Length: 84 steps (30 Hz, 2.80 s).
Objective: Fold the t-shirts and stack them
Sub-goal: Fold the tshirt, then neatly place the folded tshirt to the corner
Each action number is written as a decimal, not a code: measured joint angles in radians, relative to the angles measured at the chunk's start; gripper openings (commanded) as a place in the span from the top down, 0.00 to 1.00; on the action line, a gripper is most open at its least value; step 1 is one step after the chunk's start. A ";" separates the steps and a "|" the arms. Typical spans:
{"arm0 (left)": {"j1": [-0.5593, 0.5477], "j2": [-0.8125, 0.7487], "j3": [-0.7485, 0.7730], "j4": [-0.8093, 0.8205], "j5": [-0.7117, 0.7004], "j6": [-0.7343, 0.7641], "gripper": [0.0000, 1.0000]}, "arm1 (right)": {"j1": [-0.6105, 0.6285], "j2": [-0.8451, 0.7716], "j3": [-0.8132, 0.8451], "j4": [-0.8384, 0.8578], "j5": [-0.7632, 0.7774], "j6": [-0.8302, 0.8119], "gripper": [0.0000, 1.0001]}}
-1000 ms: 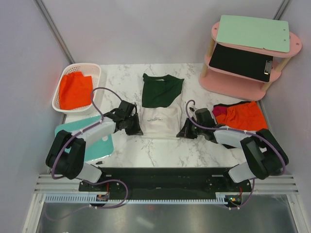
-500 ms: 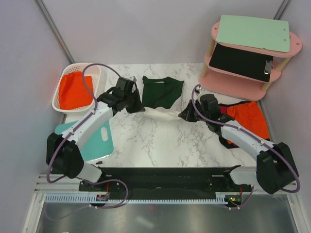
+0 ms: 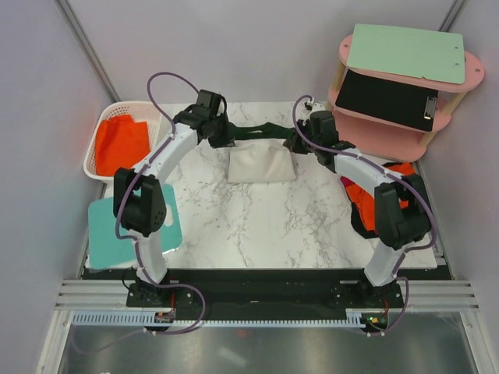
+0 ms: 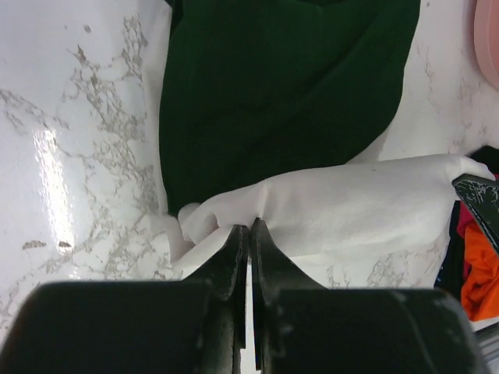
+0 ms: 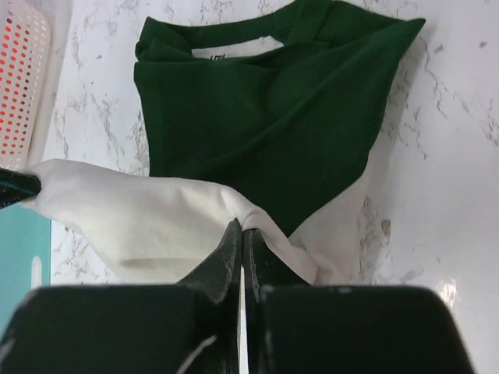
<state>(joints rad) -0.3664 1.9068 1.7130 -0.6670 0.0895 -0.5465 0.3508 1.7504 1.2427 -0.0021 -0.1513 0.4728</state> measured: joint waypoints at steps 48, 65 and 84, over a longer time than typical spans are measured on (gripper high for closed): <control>-0.140 -0.120 -0.298 0.239 0.134 0.028 0.01 | -0.047 -0.262 -0.143 -0.141 0.370 -0.077 0.02; -0.253 -0.095 -0.432 0.356 0.222 -0.026 0.02 | -0.054 -0.282 -0.230 -0.671 0.735 -0.023 0.02; -0.232 -0.078 -0.457 0.386 0.237 -0.026 0.02 | -0.033 0.118 -0.160 -0.804 0.983 -0.017 1.00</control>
<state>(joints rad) -0.5980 1.8286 1.2556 -0.2810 0.3267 -0.5724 0.3180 1.8683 1.0824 -0.8062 0.8322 0.4561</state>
